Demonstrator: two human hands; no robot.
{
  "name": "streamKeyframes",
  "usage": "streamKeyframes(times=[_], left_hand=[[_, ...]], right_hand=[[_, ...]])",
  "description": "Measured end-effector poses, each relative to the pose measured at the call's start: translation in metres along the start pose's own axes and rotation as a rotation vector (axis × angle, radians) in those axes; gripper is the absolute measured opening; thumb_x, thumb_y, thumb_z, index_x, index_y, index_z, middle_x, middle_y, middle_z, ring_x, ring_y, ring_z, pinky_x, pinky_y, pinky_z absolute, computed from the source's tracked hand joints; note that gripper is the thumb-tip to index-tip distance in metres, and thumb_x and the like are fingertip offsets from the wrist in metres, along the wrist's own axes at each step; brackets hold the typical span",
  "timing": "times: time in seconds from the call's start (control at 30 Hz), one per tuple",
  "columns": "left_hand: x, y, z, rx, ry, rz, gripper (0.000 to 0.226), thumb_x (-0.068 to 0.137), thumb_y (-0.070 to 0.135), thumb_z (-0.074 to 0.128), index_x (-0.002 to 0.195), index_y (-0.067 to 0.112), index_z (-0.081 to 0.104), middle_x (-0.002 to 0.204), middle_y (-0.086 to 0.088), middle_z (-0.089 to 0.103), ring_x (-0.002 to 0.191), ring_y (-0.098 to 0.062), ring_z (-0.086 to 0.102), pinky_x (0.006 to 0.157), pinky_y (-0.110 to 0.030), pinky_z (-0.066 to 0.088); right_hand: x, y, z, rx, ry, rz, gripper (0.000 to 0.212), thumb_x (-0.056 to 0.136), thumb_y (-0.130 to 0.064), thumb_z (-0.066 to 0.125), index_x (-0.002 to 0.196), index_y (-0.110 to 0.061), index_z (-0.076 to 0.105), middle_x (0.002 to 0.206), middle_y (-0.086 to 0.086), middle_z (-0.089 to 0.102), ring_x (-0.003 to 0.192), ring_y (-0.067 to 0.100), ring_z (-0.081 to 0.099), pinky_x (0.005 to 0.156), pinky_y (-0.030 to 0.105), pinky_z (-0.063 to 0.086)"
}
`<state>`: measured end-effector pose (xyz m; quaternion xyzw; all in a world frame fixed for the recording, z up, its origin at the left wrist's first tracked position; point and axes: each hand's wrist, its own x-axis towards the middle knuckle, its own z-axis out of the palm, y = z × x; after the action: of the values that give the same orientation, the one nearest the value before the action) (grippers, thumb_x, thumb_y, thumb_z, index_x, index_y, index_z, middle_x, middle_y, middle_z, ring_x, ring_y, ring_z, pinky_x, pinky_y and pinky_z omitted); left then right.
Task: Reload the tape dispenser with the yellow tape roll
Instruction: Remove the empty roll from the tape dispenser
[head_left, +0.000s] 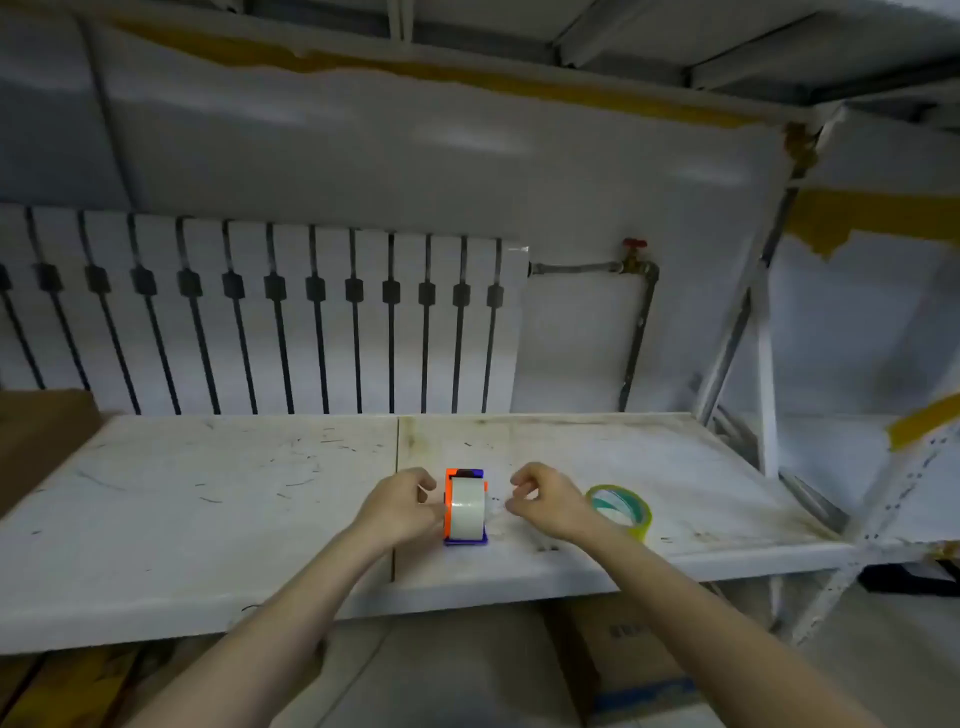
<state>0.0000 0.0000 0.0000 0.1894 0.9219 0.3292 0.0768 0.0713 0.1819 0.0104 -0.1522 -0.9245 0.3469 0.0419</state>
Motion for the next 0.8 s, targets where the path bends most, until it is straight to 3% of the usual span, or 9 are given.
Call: streamKeyframes(times=[0.13,0.23,0.33,0.5,0.57,0.67,0.73,0.8], left_hand=[[0.021,-0.010,0.023,-0.078,-0.040,-0.089,0.028,0.088,0.032,0.056,0.108,0.013,0.061,0.111,-0.005,0.064,0.100,-0.019,0.058,0.082,-0.029,0.047],[0.033,-0.014,0.040,-0.213,-0.029,-0.112,0.020,0.092,0.028,0.051,0.087,0.013,0.063,0.091,-0.005,0.063,0.085,-0.019,0.057,0.073,-0.028,0.045],[0.039,-0.011,0.050,-0.341,-0.019,-0.125,0.030,0.092,0.016,0.049,0.064,0.014,0.056,0.069,-0.002,0.055,0.074,-0.020,0.051,0.057,-0.023,0.038],[0.044,-0.008,0.052,-0.517,0.017,-0.168,0.016,0.087,0.006,0.056,0.071,0.006,0.059,0.075,-0.014,0.057,0.071,-0.024,0.053,0.066,-0.031,0.042],[0.042,-0.004,0.051,-0.580,0.027,-0.178,0.021,0.086,0.004,0.059,0.065,0.007,0.057,0.074,-0.014,0.059,0.072,-0.025,0.054,0.067,-0.031,0.043],[0.034,0.005,0.045,-0.656,0.026,-0.154,0.013,0.087,0.008,0.061,0.076,0.001,0.062,0.078,-0.014,0.062,0.076,-0.027,0.058,0.067,-0.030,0.047],[0.026,0.013,0.040,-0.686,0.019,-0.153,0.013,0.089,0.010,0.058,0.084,-0.001,0.063,0.077,-0.011,0.062,0.073,-0.023,0.058,0.057,-0.018,0.049],[0.017,0.023,0.038,-0.719,0.022,-0.175,0.017,0.091,0.007,0.054,0.076,0.002,0.059,0.072,-0.007,0.057,0.066,-0.016,0.053,0.043,-0.008,0.044]], right_hand=[[0.025,0.010,0.025,0.051,-0.065,0.091,0.032,0.087,-0.023,0.063,0.115,-0.009,0.056,0.103,0.006,0.061,0.090,0.014,0.054,0.076,0.024,0.044],[0.037,0.017,0.043,0.084,-0.109,0.071,0.022,0.087,-0.028,0.064,0.098,-0.009,0.061,0.091,0.001,0.057,0.086,0.014,0.054,0.071,0.020,0.046],[0.045,0.024,0.055,0.044,-0.062,0.006,0.017,0.084,-0.029,0.067,0.079,-0.015,0.059,0.085,0.000,0.058,0.081,0.013,0.055,0.067,0.019,0.044],[0.046,0.031,0.058,0.097,-0.028,-0.038,0.026,0.084,-0.020,0.066,0.066,-0.005,0.056,0.069,0.008,0.055,0.062,0.011,0.046,0.058,0.018,0.038],[0.043,0.032,0.054,0.128,-0.004,-0.043,0.029,0.086,-0.018,0.065,0.074,0.008,0.060,0.072,0.012,0.058,0.067,0.015,0.049,0.066,0.027,0.046],[0.035,0.033,0.046,0.194,0.053,-0.052,0.028,0.085,-0.020,0.065,0.084,0.008,0.066,0.083,0.020,0.070,0.069,0.013,0.059,0.075,0.033,0.052],[0.029,0.032,0.040,0.248,0.075,-0.038,0.027,0.085,-0.021,0.066,0.086,0.006,0.068,0.089,0.020,0.071,0.069,0.011,0.061,0.069,0.024,0.052],[0.024,0.032,0.035,0.279,0.079,-0.015,0.024,0.085,-0.022,0.065,0.087,0.001,0.070,0.090,0.016,0.072,0.068,0.008,0.060,0.065,0.016,0.048]])
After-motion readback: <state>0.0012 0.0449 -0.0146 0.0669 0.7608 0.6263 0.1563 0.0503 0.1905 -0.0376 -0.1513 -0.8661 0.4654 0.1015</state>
